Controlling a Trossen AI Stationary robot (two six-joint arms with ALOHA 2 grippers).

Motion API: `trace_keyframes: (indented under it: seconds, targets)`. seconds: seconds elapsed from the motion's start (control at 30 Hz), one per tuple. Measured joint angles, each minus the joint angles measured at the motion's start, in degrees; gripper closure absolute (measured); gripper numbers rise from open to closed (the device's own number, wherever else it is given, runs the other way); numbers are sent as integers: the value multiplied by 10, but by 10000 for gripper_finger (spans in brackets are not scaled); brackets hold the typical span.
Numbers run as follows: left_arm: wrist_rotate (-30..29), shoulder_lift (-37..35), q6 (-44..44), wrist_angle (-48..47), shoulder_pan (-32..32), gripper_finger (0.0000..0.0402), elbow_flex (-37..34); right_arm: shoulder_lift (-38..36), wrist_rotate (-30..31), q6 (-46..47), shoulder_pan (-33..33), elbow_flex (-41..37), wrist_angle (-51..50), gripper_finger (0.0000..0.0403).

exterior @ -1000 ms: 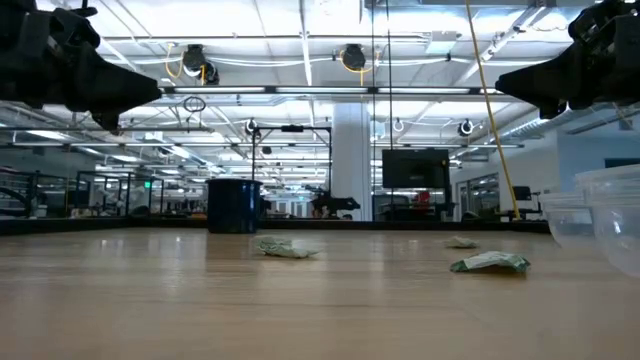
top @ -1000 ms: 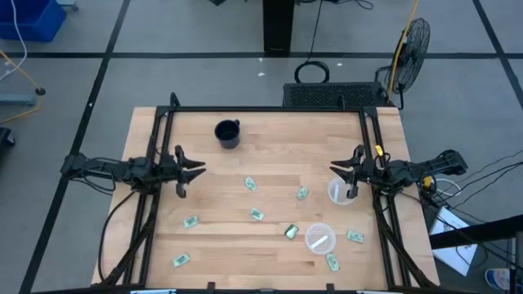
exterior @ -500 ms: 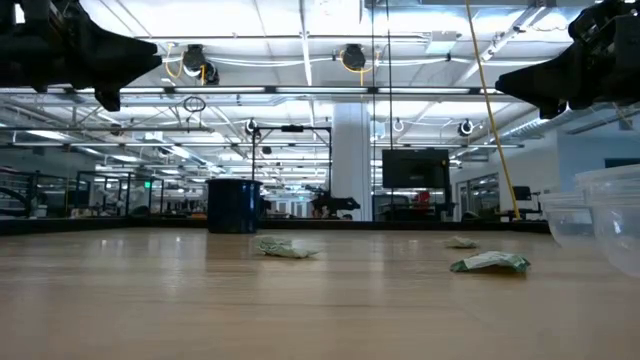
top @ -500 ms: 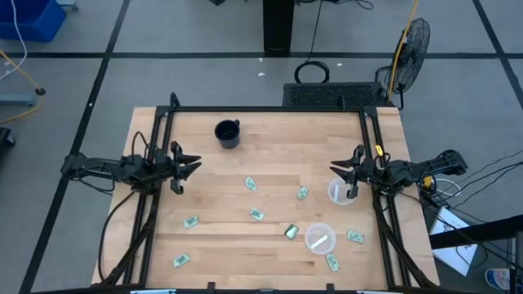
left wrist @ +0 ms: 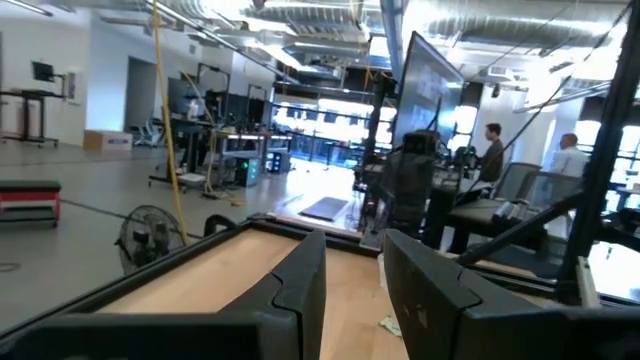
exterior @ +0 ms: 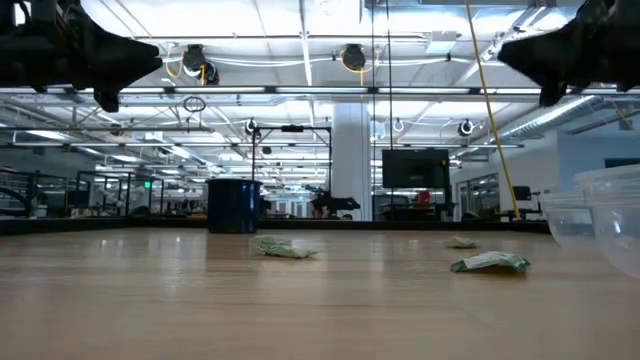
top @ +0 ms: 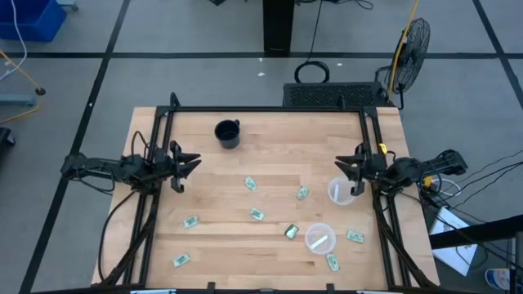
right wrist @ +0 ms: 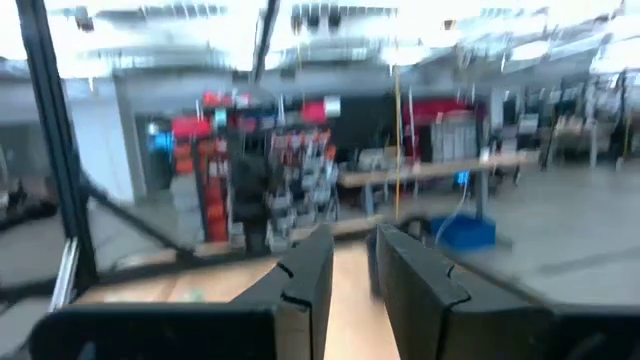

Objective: Pick and place items into bin
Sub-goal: Put the white stevia packet into the top bin

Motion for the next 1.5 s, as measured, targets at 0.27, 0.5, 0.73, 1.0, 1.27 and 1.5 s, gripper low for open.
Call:
trace_keyframes:
  seconds: [0.27,0.5,0.73,1.0,1.27,1.5]
  targets:
    - [0,0,-18,-35,0,293,0,33,-105,-90,0,79,-15,328]
    - [-5,0,-31,-35,0,293,0,224,-166,-131,1,260,-114,328]
    - [-17,0,-46,-29,0,293,0,461,-173,6,38,471,-397,328]
    - [-20,0,-46,-29,0,293,0,590,-365,528,145,526,-552,328]
    - [-20,0,-43,-36,0,293,0,664,-405,912,263,433,-560,328]
    - [-26,0,-20,-32,0,293,0,692,-405,970,297,374,-559,328]
